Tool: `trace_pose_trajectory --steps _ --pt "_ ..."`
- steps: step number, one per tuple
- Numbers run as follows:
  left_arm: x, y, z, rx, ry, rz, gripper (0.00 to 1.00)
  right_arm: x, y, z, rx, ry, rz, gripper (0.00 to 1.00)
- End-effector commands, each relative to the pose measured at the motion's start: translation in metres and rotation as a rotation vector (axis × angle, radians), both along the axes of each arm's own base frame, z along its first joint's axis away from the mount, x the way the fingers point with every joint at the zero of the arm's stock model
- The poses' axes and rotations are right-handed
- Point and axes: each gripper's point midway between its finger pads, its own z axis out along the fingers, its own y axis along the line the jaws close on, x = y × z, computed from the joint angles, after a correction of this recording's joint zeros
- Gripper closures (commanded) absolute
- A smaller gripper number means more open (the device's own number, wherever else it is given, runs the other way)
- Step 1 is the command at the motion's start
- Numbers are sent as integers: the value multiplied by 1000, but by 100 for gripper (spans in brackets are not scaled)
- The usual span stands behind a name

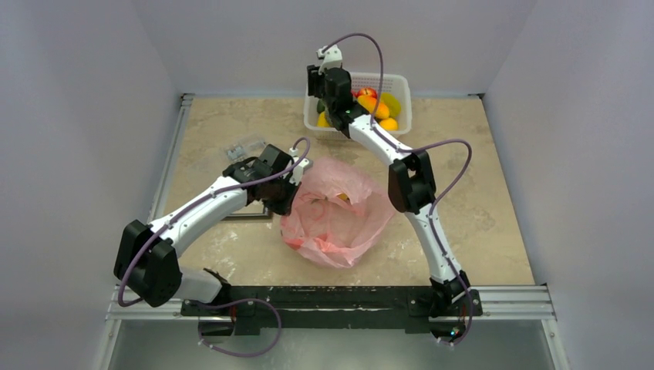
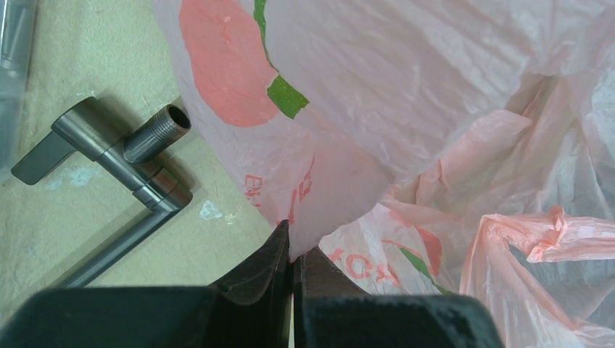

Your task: Take the fake fruits out of the plastic bag

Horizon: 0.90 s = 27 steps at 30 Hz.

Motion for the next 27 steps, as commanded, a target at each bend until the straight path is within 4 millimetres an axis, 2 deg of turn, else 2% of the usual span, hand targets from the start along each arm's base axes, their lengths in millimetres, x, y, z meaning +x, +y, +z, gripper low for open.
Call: trace_pose_trajectory --steps 1,6,8,10,11,13,14,15,17,20,22,23,27 --pt "0 -7 6 -38 -17 -22 100 -16 -5 51 4 -36 22 41" --pt "0 -9 6 -45 -14 -24 100 -39 -21 72 12 30 -7 21" --pt "-1 -10 6 -48 -9 -28 100 -50 -36 82 -2 64 -52 11" --pt "-1 -10 6 -52 -6 -29 100 -63 -51 85 -15 111 -97 8" --pt "-1 -11 6 -52 -7 -29 100 -76 -59 96 -7 118 -103 7" --pt "-1 -12 8 -60 -7 -31 100 -99 -74 100 8 156 -120 5" --pt "-1 -13 8 -65 -6 -32 100 -112 -80 96 21 176 -119 4" --pt "-2 -13 9 -68 -6 -33 100 -127 -86 100 44 180 -110 4" --pt "-2 -14 10 -75 -6 -35 100 -158 -94 92 81 212 -85 3" --pt "-2 -15 12 -83 -8 -38 100 -205 -96 82 121 248 -6 1" --pt "-2 -16 14 -88 -13 -37 100 -236 -96 68 120 279 40 1" --pt "-2 -16 15 -90 -16 -38 100 -252 -97 71 126 269 61 1" --pt "-2 -15 18 -95 -33 -33 100 -312 -83 48 30 321 186 5"
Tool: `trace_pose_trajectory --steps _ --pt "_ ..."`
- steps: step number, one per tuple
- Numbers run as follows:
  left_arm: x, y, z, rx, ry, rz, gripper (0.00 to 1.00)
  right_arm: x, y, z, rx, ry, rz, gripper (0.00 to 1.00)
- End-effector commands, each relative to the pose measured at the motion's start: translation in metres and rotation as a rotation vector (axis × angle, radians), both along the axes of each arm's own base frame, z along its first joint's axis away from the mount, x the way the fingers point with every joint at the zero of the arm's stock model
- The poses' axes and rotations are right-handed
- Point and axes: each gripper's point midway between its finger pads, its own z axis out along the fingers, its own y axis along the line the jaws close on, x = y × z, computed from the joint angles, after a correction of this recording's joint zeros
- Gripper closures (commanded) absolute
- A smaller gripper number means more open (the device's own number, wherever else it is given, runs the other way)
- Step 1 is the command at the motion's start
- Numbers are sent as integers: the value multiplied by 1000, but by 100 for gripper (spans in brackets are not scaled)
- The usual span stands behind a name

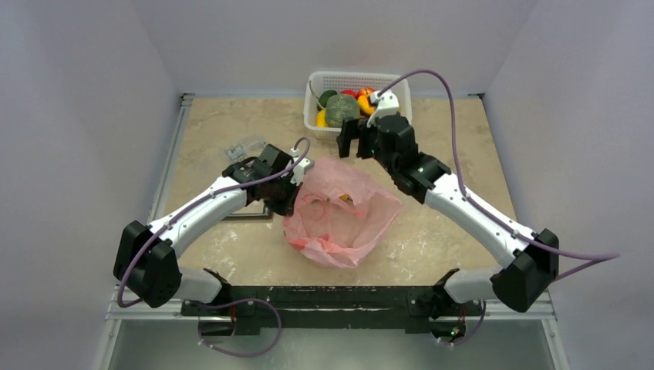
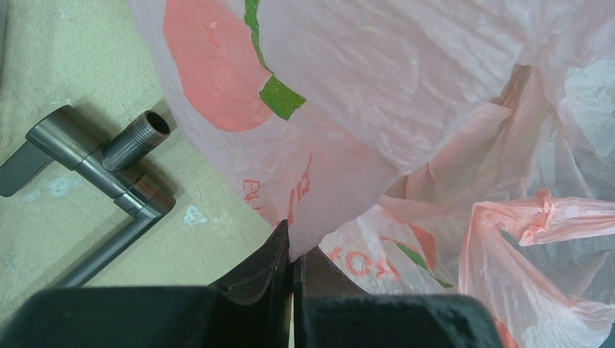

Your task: Take the fake fruits out of the plastic bag

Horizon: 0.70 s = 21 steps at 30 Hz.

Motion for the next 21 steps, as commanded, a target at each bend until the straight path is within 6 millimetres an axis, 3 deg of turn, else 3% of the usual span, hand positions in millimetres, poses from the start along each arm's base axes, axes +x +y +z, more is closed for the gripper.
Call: trace_pose_trajectory --steps 1,6,10,13,17,21 --pt "2 -6 16 -53 -53 -7 100 -63 27 -18 -26 53 184 7" --pt "3 -6 17 -55 -60 0 100 -129 37 -34 21 36 425 23" --pt "4 -7 19 -62 -65 -1 100 -162 41 -61 83 20 543 34" --pt "4 -8 20 -66 -72 1 100 -177 59 -74 139 21 602 45" --pt "5 -8 22 -72 -78 2 100 -177 87 -114 73 93 604 56" --pt "4 -8 24 -84 -92 1 100 -150 94 -146 -17 131 486 51"
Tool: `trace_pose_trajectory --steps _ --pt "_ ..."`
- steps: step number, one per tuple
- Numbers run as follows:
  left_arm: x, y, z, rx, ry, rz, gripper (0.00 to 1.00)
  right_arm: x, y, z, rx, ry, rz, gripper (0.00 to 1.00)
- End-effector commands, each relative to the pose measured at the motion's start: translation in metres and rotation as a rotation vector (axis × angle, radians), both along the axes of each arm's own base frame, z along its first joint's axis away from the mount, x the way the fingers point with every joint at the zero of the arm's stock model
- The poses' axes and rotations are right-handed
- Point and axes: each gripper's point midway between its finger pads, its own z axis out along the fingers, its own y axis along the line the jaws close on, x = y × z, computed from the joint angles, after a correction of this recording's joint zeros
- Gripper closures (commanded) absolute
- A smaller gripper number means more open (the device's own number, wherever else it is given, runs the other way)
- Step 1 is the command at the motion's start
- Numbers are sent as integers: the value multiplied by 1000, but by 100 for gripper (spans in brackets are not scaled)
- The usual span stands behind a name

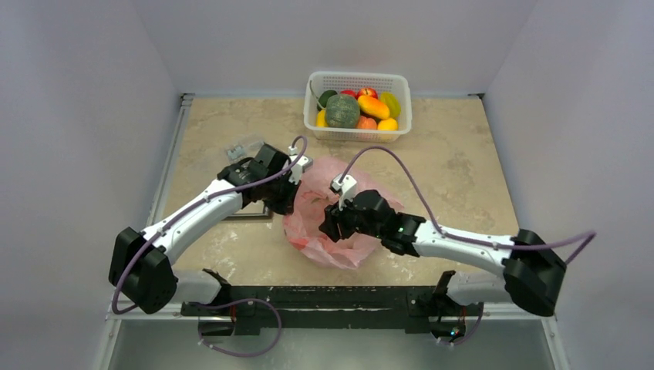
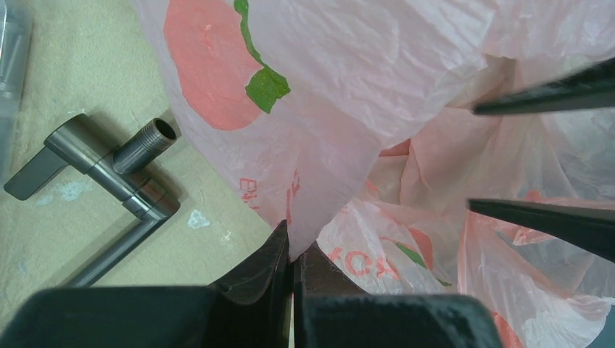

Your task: Take the fake fruits out of the plastic bag

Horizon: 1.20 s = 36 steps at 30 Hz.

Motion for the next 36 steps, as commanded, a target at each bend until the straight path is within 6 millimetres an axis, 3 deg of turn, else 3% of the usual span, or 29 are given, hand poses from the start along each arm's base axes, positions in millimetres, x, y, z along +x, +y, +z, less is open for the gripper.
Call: trace_pose_trajectory --steps 1,8,12,19,23,28,33,36 --pt "3 -7 14 -60 -54 -2 100 39 15 6 18 -78 -142 50" --pt "3 -9 17 -78 -71 -6 100 85 7 -31 -89 -182 -377 46" --pt "2 -9 15 -77 -66 -7 100 107 -2 -41 -125 -234 -507 44" --pt "1 -11 13 -73 -62 -15 100 126 -3 -33 -132 -300 -604 30" --pt "0 -12 12 -77 -50 -24 100 135 5 -25 -90 -333 -617 18" --pt "-1 -15 9 -76 -37 -34 100 152 20 -29 -76 -335 -675 3" --pt "-4 -16 6 -69 -22 -41 100 177 28 -64 -145 -313 -712 1" --pt "-5 -16 4 -63 -17 -45 100 188 19 -79 -197 -306 -757 3"
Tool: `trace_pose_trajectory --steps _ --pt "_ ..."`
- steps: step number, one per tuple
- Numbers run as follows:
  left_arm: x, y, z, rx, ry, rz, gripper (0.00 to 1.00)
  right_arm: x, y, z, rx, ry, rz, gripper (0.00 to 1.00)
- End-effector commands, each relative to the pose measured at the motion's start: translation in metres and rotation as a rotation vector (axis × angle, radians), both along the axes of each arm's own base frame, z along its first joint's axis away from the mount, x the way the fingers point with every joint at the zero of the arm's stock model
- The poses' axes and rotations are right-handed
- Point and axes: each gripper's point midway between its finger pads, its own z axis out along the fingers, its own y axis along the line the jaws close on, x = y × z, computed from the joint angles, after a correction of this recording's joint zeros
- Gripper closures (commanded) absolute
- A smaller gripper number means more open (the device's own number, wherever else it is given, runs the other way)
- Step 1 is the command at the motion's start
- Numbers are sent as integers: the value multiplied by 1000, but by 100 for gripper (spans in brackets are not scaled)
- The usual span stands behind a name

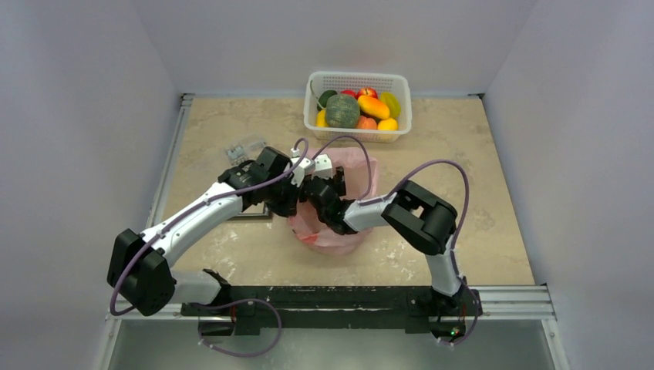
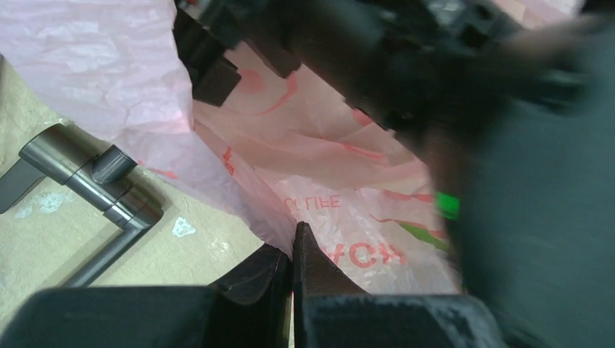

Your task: Take the fake fruits out of the plastic bag

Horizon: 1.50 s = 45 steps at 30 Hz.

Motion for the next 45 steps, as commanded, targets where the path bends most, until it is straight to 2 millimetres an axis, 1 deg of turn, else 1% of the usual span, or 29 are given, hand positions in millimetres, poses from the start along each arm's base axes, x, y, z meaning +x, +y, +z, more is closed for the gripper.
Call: trace_pose_trajectory --steps 1,3,4,6,11,14,17,19,20,22,24,26,29,32,34,36,38,40,43,45 --pt "-1 -9 2 -24 -2 -26 100 22 -11 -3 -11 -19 -85 9" --pt "-1 -9 2 -22 -3 -26 100 27 -14 -9 -14 -14 -71 22" --pt "-1 -8 1 -21 -3 -25 100 28 -16 -10 -20 -14 -71 27" --pt "0 -9 1 -20 -4 -24 100 28 -17 -5 -20 -32 -50 39" --pt "1 -8 -1 -11 2 -19 100 20 -18 19 -12 -83 20 67" --pt "2 -7 -2 0 1 -14 100 12 -24 30 11 -58 18 87" --pt "4 -4 -2 16 -8 -1 100 -4 -31 39 66 -18 35 95" --pt "7 -1 -2 30 -17 13 100 -15 -37 44 91 9 52 99" --pt "7 0 -2 31 -20 17 100 -21 -36 45 106 31 75 100" --pt "8 -1 -1 30 -24 18 100 -35 -34 42 113 84 136 100" --pt "10 0 -1 37 -25 25 100 -52 -25 37 130 149 231 100" --pt "10 0 -2 45 -20 28 100 -68 -25 32 133 198 292 100" --pt "11 -1 -3 42 -11 29 100 -91 -27 39 176 215 382 100" --pt "11 -1 -3 41 -12 35 100 -107 -31 55 213 214 439 100" --pt "12 -1 -2 45 -14 42 100 -118 -30 74 247 203 490 100" --pt "13 0 -2 47 -15 46 99 -123 -32 95 274 178 516 100" --pt "13 -1 -1 44 -17 49 91 -126 -33 118 309 146 528 100" --pt "14 0 1 43 -27 54 79 -126 -36 139 332 110 528 100" --pt "15 3 8 34 -55 66 58 -124 -37 164 348 60 528 100" --pt "14 4 12 25 -72 70 46 -122 -37 176 353 42 521 100"
